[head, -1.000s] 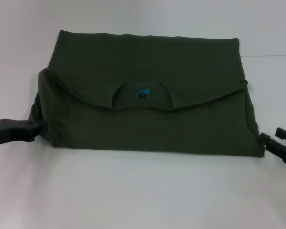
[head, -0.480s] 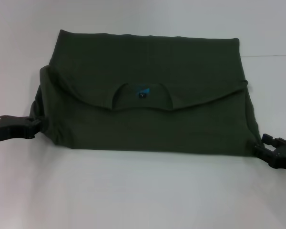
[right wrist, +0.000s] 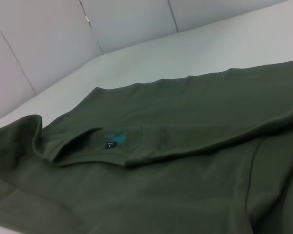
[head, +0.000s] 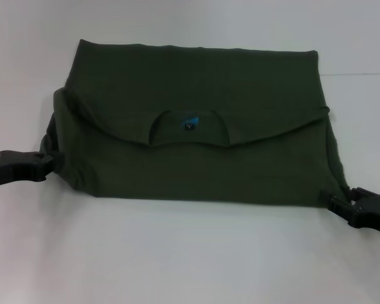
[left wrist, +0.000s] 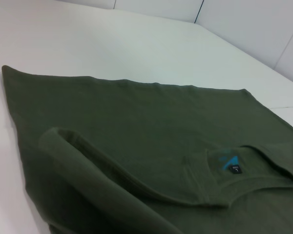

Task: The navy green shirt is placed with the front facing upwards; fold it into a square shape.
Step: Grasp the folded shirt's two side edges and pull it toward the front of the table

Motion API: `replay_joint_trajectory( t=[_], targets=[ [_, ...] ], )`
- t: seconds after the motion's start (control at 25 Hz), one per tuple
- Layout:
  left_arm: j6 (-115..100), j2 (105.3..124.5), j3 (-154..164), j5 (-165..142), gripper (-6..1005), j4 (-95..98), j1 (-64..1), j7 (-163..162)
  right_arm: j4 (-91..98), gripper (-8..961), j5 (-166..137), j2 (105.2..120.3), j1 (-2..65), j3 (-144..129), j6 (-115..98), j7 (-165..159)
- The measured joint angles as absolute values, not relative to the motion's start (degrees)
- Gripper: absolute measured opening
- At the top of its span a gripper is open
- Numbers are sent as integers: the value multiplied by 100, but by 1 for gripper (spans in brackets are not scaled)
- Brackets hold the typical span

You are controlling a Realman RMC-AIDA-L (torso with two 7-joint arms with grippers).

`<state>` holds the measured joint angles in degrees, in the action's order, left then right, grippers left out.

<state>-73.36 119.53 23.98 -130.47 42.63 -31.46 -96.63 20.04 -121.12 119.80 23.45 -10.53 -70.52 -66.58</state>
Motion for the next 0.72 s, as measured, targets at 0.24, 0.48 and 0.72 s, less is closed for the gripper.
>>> replay_joint_trajectory(
  t=[0.24,0.48,0.72],
  targets=[
    [-7347,11953,2392,-13043,30,4263,-3137,-9608,2020,375,-12107,11980,2355,-1055,-7034,-6661],
    [-7348,11953,2399,-13042,31,4262,-3135,-9581,2039,171,-12097,11971,2352,-1055,-7031,-6671],
    [-7405,11953,2397,-13063,31,4267,-3112,-9540,2050,82,-12083,11965,2281,-1054,-7051,-6666]
  ],
)
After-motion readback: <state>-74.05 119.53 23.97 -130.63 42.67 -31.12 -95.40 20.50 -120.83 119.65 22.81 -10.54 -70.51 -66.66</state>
